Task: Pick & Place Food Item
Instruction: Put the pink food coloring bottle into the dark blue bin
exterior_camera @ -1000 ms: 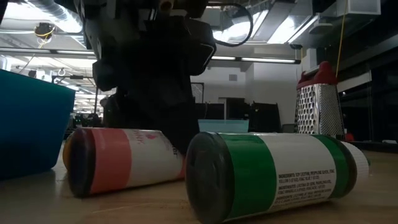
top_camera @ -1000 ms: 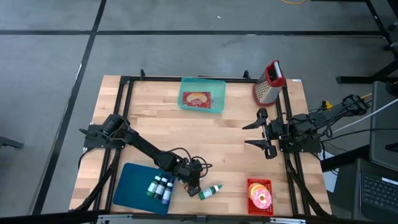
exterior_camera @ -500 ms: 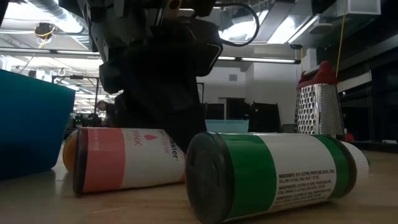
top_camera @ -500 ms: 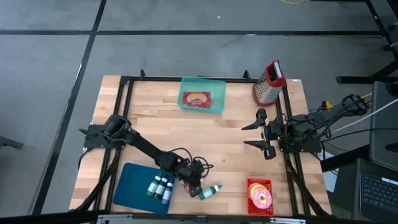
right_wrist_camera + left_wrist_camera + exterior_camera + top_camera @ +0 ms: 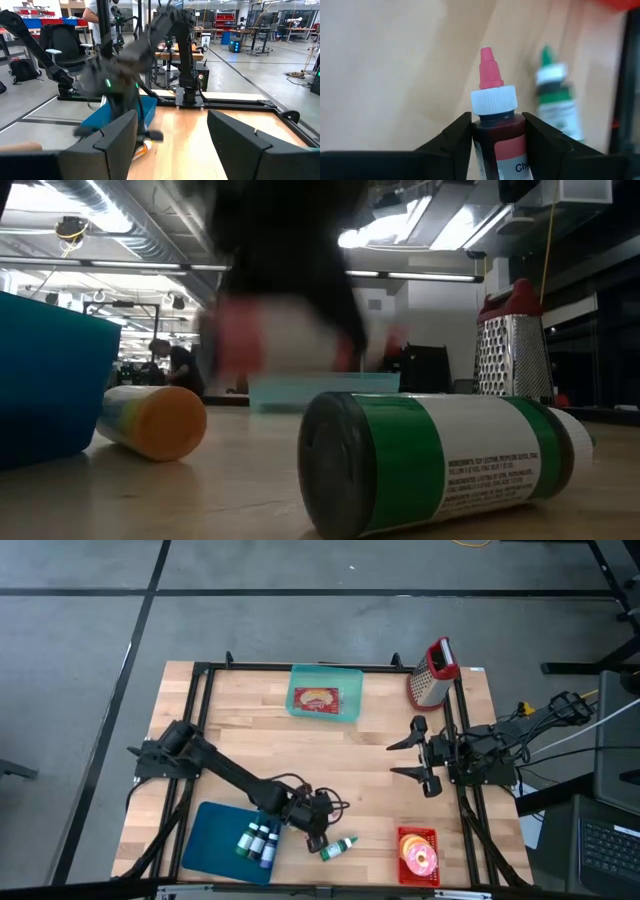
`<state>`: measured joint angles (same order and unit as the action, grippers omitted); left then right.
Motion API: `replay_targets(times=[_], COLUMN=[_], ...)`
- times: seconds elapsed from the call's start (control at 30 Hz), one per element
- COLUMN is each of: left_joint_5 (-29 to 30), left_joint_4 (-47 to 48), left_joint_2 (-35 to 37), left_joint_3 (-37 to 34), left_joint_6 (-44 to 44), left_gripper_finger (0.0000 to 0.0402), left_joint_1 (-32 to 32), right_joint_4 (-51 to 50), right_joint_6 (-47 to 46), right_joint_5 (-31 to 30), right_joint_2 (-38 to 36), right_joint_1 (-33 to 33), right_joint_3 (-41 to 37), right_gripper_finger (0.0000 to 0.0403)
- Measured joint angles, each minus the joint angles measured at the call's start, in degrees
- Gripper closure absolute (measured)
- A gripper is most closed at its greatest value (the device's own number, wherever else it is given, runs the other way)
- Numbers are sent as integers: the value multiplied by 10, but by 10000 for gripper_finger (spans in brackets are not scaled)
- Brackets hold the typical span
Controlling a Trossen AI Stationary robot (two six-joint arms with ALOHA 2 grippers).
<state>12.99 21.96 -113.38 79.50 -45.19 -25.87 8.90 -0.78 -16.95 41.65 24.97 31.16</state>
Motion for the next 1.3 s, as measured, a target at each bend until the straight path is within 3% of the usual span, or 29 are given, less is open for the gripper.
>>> replay_targets(times=[0.27,0.37,0.47,0.63,0.77,0.9,1.03,1.3], left_joint_5=[129,175,184,149,121,53,20,-29], left_joint_4=[239,344,447,587,638,683,680,676], left_joint_2=[9,10,9,9,9,2,-13,-39], left_joint_3=[173,213,228,231,231,231,231,182], left_joint_6=[21,-68,-200,-437,-591,-716,-777,-780], left_gripper_finger=[256,256,256,256,256,256,256,256], left_joint_1=[-13,-30,-60,-129,-189,-235,-266,-264], right_joint_4=[3,3,2,0,-2,-2,-2,1], right_joint_6=[1,1,1,1,5,11,14,24], right_joint_5=[0,0,0,0,1,14,15,15], right_joint_2=[0,0,0,0,1,1,1,1], right_joint_1=[0,0,0,0,0,0,0,0], right_joint_3=[0,0,0,0,0,0,0,0], right_gripper_finger=[158,158,158,158,158,158,158,158])
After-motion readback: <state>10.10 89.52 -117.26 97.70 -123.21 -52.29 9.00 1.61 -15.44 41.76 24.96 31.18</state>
